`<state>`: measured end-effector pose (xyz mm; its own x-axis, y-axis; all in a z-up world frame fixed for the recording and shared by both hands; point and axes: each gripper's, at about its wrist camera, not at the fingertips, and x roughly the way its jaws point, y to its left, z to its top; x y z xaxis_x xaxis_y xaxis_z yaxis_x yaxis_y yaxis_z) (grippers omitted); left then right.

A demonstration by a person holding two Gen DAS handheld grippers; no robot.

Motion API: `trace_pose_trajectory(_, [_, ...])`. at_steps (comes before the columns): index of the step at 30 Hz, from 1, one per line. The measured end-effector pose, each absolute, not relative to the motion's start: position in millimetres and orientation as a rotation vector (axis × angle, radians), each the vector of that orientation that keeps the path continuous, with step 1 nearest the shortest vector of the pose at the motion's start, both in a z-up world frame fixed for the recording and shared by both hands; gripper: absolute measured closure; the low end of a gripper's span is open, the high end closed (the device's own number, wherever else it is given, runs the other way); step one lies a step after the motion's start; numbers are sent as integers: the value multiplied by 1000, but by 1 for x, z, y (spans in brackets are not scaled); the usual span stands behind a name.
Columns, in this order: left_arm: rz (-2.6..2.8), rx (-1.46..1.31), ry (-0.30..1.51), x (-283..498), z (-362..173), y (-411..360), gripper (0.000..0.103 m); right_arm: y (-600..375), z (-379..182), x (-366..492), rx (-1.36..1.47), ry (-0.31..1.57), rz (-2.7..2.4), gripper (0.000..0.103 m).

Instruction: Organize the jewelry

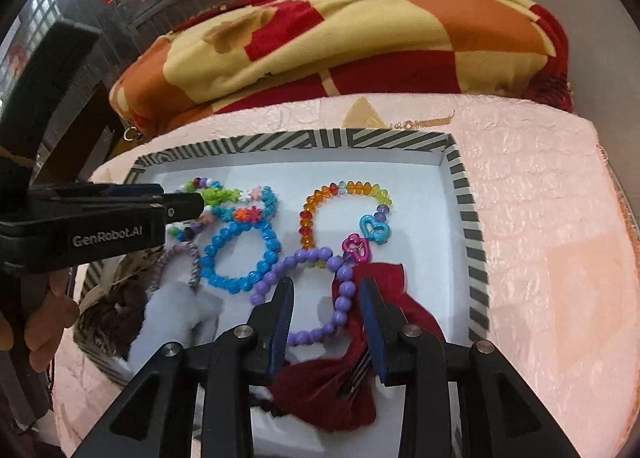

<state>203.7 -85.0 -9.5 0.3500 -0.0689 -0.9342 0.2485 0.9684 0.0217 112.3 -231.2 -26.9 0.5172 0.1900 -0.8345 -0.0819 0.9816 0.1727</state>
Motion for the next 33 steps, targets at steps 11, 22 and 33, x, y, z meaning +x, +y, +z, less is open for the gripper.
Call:
trace_pose_trajectory(11, [-107, 147, 1097, 136, 18, -49, 56, -222, 0, 66, 174, 964, 139, 60])
trace_pose_trajectory(22, [-75, 92, 1080, 87, 28, -38, 56, -211, 2, 35, 184, 971, 72, 53])
trace_pose_trajectory(33, [-46, 79, 1072, 69, 28, -25, 56, -205, 5, 25, 170, 960, 39, 44])
